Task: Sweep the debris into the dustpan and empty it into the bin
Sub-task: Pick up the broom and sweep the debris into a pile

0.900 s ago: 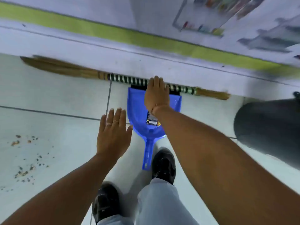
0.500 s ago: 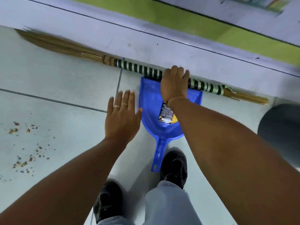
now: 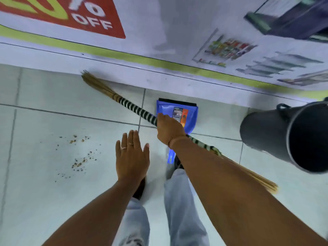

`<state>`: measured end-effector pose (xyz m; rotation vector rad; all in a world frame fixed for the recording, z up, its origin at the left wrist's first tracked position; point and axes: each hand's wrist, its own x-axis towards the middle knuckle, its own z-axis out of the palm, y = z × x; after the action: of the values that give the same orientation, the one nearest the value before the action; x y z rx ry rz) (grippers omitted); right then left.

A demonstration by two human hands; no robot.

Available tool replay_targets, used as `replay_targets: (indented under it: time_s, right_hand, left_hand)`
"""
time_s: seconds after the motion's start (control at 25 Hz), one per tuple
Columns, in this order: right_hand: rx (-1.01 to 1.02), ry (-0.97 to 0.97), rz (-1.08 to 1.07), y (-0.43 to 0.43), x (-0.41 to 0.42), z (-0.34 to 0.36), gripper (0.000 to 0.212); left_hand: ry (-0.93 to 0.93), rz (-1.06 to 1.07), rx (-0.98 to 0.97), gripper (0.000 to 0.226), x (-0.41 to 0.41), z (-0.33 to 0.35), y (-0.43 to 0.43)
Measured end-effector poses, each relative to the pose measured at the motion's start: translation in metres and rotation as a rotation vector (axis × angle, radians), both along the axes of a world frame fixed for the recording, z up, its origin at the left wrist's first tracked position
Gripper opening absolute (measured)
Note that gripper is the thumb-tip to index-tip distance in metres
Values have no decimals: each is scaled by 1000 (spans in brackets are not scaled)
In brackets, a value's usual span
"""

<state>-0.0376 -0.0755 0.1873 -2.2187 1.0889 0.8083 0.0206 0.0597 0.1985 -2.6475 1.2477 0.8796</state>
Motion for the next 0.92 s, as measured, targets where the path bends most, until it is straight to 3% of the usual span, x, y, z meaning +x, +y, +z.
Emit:
replay_targets:
  time_s: [0.2,0.32,0.64,0.92]
  right_hand:
    - [196,125,-156,59,-2,64,47]
    - [172,135,-199,111,-12,72,53]
    - [107,217,-27,210,6,46,45]
    - [107,140,79,299,-21,61,47]
  left_hand:
    - [108,-37,-1,56,37,68,45]
    - [107,-31,19,55,55,85,88]
    - [68,28,118,58,42,60,193]
    - [31,55,49,57,19,73,265]
